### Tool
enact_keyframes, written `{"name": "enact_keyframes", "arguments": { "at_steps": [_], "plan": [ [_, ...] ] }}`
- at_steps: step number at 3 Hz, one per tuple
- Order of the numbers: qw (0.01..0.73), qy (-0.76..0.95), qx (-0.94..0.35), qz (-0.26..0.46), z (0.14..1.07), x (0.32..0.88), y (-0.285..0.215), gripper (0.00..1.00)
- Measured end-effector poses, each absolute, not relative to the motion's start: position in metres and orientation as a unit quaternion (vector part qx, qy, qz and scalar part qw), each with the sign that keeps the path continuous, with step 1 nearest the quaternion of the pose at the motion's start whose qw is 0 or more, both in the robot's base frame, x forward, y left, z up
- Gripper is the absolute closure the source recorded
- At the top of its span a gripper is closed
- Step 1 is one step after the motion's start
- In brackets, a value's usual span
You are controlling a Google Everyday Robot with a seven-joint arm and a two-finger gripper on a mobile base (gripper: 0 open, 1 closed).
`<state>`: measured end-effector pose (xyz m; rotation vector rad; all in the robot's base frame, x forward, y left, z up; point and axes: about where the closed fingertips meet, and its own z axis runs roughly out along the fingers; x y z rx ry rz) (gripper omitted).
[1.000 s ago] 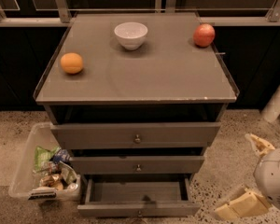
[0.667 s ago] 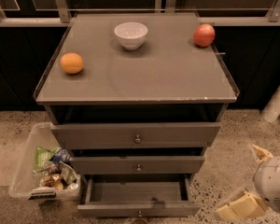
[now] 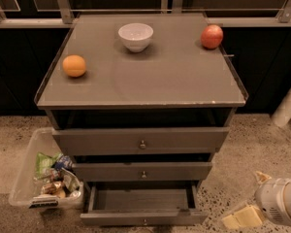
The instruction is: Close bottom drawer
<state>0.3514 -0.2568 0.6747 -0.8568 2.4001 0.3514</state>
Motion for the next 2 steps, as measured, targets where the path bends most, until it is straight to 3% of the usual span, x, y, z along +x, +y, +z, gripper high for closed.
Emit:
{"name": "enact_keyframes", "arguments": {
  "at_steps": [2],
  "plan": [
    [0.258, 0.906, -0.296, 0.16, 0.6226, 0.3563, -0.2638, 0.0]
  ]
}}
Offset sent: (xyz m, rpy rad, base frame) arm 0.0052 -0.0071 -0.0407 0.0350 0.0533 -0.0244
